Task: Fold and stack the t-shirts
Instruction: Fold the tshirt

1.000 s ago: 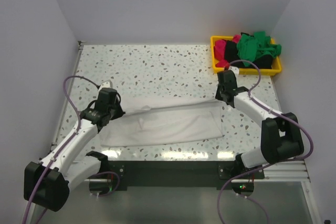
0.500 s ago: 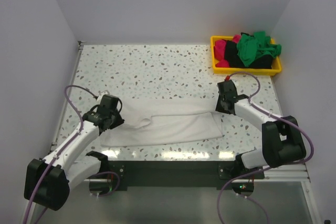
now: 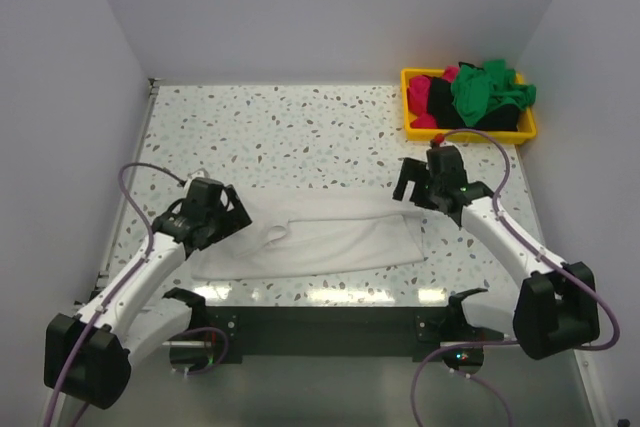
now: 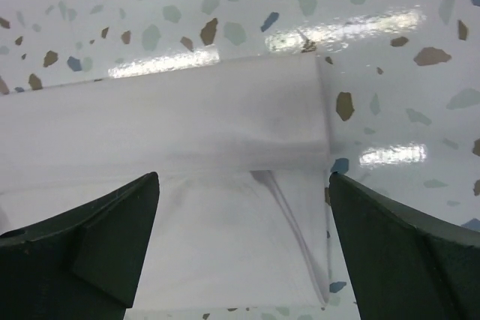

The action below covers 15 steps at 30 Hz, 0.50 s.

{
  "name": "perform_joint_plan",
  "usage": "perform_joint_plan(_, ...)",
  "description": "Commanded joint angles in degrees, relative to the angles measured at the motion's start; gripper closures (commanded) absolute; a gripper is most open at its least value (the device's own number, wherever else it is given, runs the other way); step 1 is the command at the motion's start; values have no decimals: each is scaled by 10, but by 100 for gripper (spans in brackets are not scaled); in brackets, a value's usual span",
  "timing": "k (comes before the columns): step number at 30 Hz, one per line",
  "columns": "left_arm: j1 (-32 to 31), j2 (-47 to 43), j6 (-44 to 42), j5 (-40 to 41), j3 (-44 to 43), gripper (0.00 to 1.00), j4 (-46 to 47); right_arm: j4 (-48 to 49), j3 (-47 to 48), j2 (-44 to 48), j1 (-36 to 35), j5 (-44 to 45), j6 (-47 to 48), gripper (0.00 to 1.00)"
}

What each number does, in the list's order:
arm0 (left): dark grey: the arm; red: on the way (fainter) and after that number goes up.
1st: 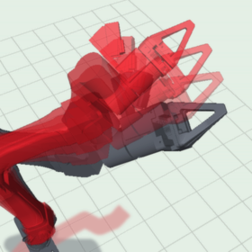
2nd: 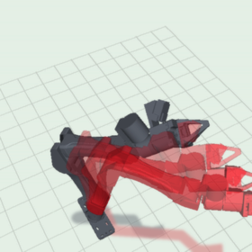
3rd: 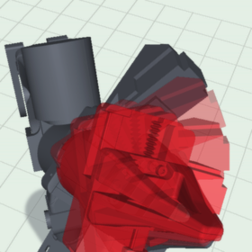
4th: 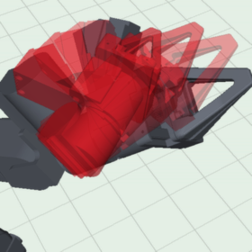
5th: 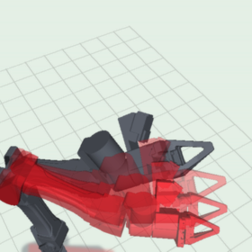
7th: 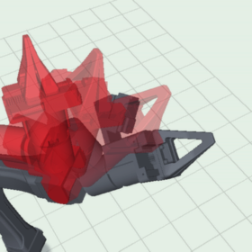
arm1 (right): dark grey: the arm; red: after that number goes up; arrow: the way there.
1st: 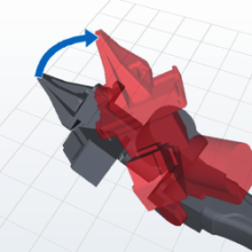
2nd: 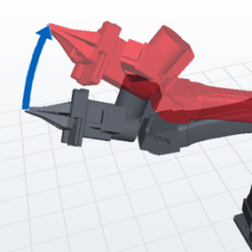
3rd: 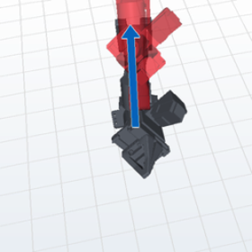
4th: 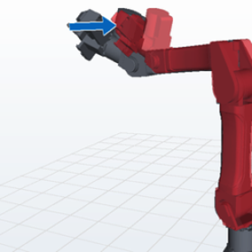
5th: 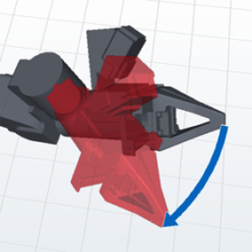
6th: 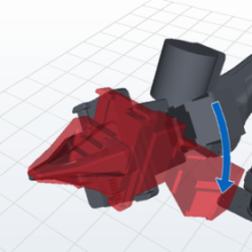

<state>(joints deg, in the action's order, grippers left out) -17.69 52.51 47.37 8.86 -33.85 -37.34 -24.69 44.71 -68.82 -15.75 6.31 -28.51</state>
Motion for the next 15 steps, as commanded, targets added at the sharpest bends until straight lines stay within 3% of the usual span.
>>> perform_joint_plan(1,-1,47,-13,-29,-26,0,94,66,30,-44,-2,-102,14,1)
perform_joint_plan(8,1,201,-13,-37,-53,0,184,106,77,-177,-48,-168,6,1)
perform_joint_plan(15,29,335,-25,-40,-88,0,210,109,0,-155,-82,-147,-35,1)
